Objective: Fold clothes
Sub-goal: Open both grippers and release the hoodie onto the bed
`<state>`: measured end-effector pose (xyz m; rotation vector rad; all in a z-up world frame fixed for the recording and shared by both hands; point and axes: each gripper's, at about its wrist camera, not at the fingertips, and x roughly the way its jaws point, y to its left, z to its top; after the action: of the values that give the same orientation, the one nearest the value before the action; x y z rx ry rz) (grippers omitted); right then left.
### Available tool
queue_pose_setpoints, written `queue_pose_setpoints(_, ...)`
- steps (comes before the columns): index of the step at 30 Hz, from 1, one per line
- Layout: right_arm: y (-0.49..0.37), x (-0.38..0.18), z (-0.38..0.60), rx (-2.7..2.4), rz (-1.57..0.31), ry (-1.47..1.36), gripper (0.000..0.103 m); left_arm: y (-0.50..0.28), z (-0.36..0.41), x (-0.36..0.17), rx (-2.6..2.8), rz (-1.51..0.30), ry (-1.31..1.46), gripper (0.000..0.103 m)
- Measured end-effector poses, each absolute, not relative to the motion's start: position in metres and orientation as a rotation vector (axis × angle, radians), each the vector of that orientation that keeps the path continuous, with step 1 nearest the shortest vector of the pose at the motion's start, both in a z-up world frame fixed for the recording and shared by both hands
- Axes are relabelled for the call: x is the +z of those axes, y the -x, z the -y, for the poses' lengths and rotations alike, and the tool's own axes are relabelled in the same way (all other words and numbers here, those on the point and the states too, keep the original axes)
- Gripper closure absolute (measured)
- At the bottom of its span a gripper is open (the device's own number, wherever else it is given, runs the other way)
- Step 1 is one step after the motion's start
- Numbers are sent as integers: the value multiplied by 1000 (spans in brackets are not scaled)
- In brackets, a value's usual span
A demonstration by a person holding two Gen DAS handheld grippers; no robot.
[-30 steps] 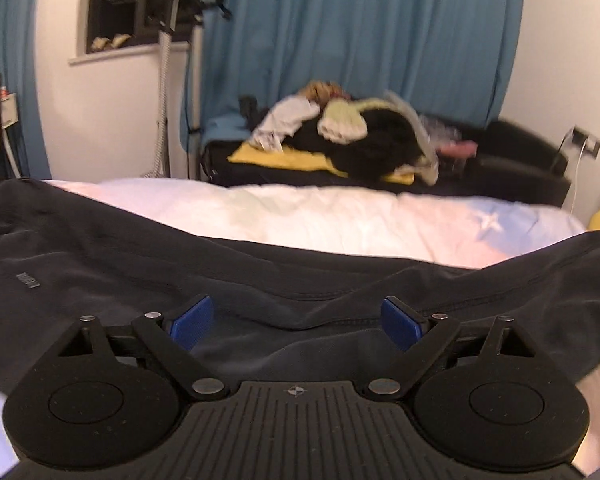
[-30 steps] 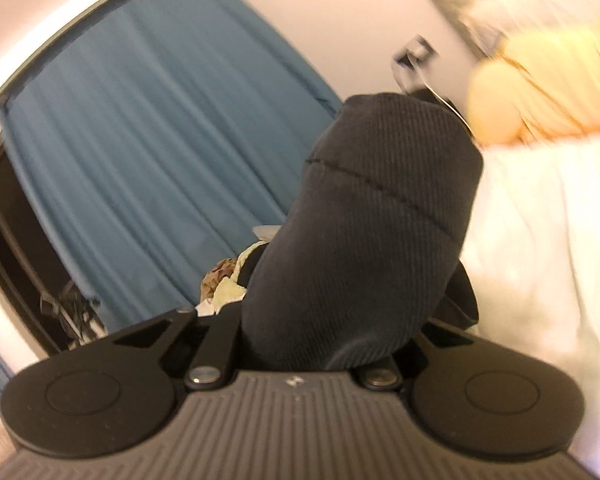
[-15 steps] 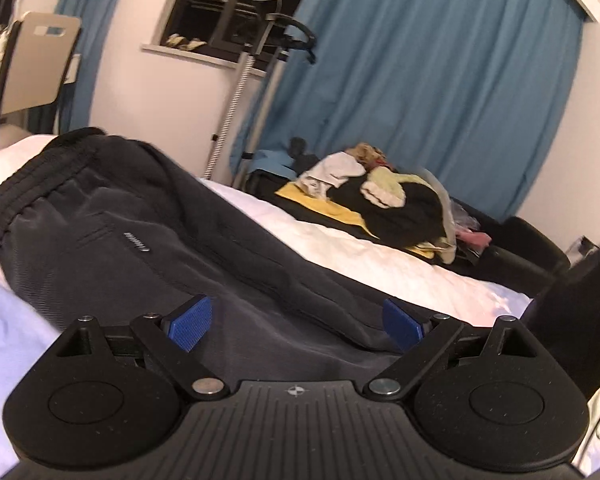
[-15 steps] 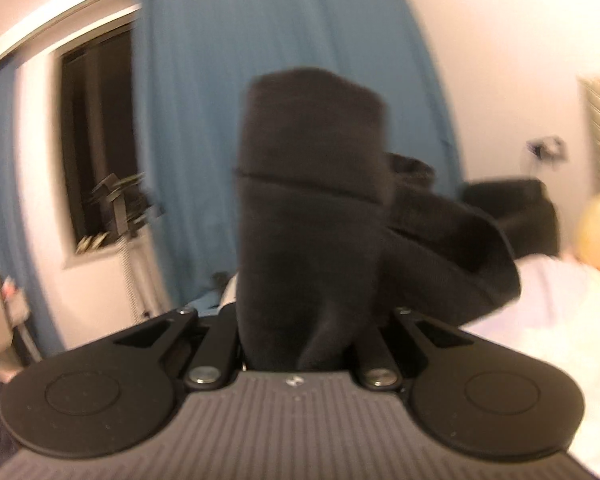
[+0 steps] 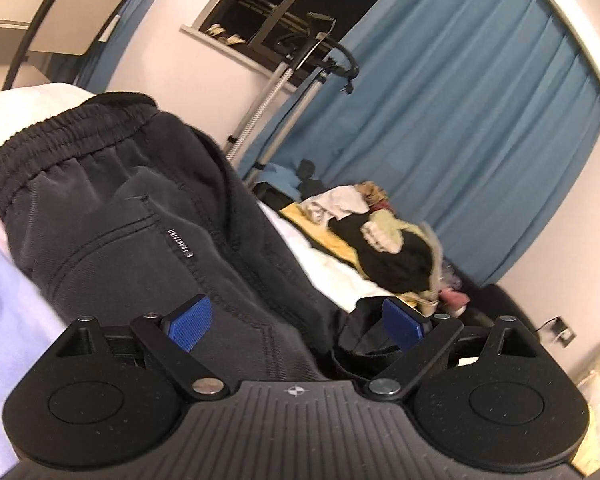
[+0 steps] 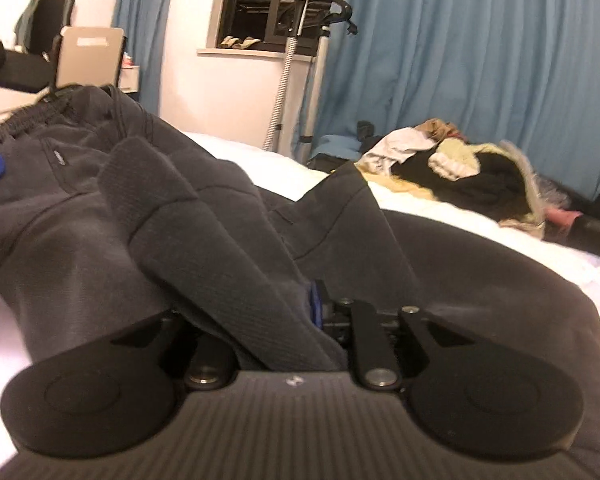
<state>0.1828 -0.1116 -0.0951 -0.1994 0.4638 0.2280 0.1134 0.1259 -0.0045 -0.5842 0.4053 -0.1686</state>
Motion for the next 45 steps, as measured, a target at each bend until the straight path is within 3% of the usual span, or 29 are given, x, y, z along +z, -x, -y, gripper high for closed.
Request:
queue_pose_setpoints(3,-166,-78,121,365,-500,178,37,-114,-119,-3,-213,-399,581,9)
queue_pose_setpoints(7,-120,-56,147,487,-484,198,30,-110,-106,1,-285,-395,570,9)
queue_pose_setpoints(17,-107,-44,253,201,-476,-87,30,-109,-53,-2,-367,-351,417,17)
queue_pose_setpoints(19,-118,-46,267,162,-519,-135,30,-115,-43,-6,-379,-309,367,29)
queue_pose_setpoints(21,-120,-48,279,117,-510,-171,30,-126,-33,-7,-382,-297,310,30)
queue_pose_setpoints(30,-124,-92,327,-3,-551,-423,28,-159,-12,-40,-340,-488,244,32)
queue_pose_setpoints(32,-125,-96,331,2,-550,-469,23,-160,-11,-42,-341,-496,243,49)
queue_pose_setpoints(33,-126,-97,331,3,-554,-468,22,-160,-10,-41,-341,-502,244,66)
queue_pose_setpoints(34,-126,-99,330,5,-559,-467,22,-159,-10,-39,-340,-506,240,73)
queue_pose_setpoints(37,-126,-104,331,6,-572,-499,22,-152,-10,-29,-336,-511,231,79)
queue_pose_setpoints(45,-112,-101,336,-7,-534,-571,21,-117,-9,-10,-342,-541,198,79)
